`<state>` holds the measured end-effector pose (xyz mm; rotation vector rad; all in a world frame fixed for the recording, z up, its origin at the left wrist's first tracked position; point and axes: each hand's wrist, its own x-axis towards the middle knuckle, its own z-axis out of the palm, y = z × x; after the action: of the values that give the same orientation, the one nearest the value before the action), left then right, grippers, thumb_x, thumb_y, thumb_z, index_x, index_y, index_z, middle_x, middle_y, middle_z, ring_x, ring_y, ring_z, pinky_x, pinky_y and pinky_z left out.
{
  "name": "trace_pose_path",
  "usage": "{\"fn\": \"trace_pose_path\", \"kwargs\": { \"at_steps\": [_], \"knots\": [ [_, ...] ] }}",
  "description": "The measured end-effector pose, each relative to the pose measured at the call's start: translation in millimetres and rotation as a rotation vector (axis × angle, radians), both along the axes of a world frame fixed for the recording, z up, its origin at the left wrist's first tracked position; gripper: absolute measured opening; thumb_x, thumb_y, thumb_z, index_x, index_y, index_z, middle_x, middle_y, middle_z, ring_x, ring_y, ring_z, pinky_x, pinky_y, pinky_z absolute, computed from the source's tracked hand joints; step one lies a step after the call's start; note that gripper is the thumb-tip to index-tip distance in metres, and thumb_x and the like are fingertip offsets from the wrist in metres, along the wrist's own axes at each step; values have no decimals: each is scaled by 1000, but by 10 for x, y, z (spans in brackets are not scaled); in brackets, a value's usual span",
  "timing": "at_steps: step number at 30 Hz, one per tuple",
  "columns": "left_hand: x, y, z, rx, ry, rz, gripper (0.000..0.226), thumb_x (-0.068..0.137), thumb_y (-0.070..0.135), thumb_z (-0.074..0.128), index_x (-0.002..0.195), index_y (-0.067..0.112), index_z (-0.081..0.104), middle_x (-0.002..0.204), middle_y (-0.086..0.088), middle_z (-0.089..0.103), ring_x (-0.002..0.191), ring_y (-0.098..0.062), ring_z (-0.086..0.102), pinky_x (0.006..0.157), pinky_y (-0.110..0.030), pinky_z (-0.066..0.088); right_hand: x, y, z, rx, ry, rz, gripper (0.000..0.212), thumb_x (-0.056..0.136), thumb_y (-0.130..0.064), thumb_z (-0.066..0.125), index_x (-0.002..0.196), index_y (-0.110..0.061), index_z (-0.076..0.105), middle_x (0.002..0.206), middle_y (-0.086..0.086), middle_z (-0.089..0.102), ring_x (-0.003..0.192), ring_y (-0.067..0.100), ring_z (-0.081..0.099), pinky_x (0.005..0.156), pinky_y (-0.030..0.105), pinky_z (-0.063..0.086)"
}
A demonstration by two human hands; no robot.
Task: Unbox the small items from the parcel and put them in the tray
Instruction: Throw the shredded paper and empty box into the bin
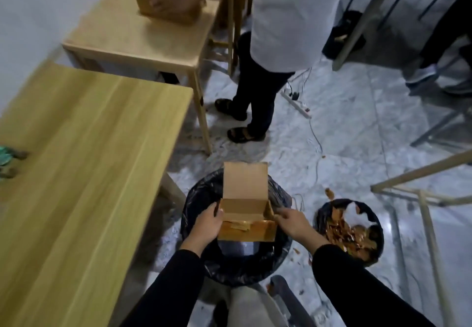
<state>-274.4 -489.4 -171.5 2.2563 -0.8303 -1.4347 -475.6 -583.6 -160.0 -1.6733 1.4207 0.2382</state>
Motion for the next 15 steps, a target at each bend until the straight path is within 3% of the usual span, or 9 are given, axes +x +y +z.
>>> {"fn": "trace_pose_path", "kwargs": {
  "at_steps": [1, 3, 5, 7, 9, 11, 13, 15],
  "knots": [
    [-17, 8, -76, 31, -2, -16, 49, 101, 32, 32, 146, 12, 25, 149, -9, 36, 132, -27, 39, 96, -28, 34, -21, 27, -90, 19, 32, 26, 24, 93, -23, 48, 70, -26, 56, 72, -2, 58, 87, 22, 55, 59, 24, 37],
    [-41, 31, -174, 72, -19, -56, 49, 101, 31, 33, 144, 8, 28, 148, -12, 36, 132, -28, 39, 94, -28, 34, -43, 56, -186, 52, 63, 61, 31, 93, -24, 47, 65, -33, 42, 68, -11, 46, 89, 17, 48, 57, 25, 31],
    [-49, 33, -201, 83, -33, -99, 47, 101, 30, 34, 141, 5, 32, 145, -15, 38, 130, -30, 40, 91, -28, 33, -29, 44, -209, 61, 77, 72, 14, 93, -24, 49, 86, -18, 60, 89, 5, 62, 101, 23, 56, 69, 26, 37],
    [-38, 13, -170, 81, -44, -123, 48, 100, 30, 36, 141, 5, 32, 145, -16, 39, 130, -30, 41, 93, -28, 34, 28, 3, -177, 40, 68, 88, 16, 91, -22, 52, 88, -8, 59, 90, 17, 61, 99, 27, 59, 69, 24, 31],
    [11, -26, -84, 67, -48, -117, 49, 100, 31, 36, 142, 5, 31, 146, -15, 37, 131, -30, 40, 97, -30, 34, 130, -49, -51, 11, 44, 95, 17, 90, -22, 54, 73, -21, 49, 77, 7, 51, 87, 18, 51, 70, 21, 27],
    [85, -54, 59, 36, -35, -100, 51, 100, 33, 35, 144, 7, 28, 150, -13, 33, 135, -28, 36, 103, -32, 33, 277, -87, 111, -31, -5, 100, 19, 90, -22, 54, 75, -26, 43, 85, 0, 43, 88, 11, 41, 74, 21, 28],
    [177, -66, 210, -7, -57, -89, 51, 100, 33, 36, 144, 7, 29, 150, -11, 34, 136, -28, 35, 107, -34, 32, 425, -109, 268, -69, -29, 115, 6, 90, -21, 54, 85, -19, 52, 90, 2, 48, 88, 11, 44, 74, 22, 31],
    [290, -38, 398, -67, -116, -80, 47, 100, 30, 38, 138, 4, 36, 144, -13, 41, 131, -28, 40, 105, -34, 35, 603, -93, 432, -105, -47, 132, 14, 89, -21, 54, 84, -9, 53, 86, 8, 55, 84, 20, 53, 69, 27, 34]
  ]
}}
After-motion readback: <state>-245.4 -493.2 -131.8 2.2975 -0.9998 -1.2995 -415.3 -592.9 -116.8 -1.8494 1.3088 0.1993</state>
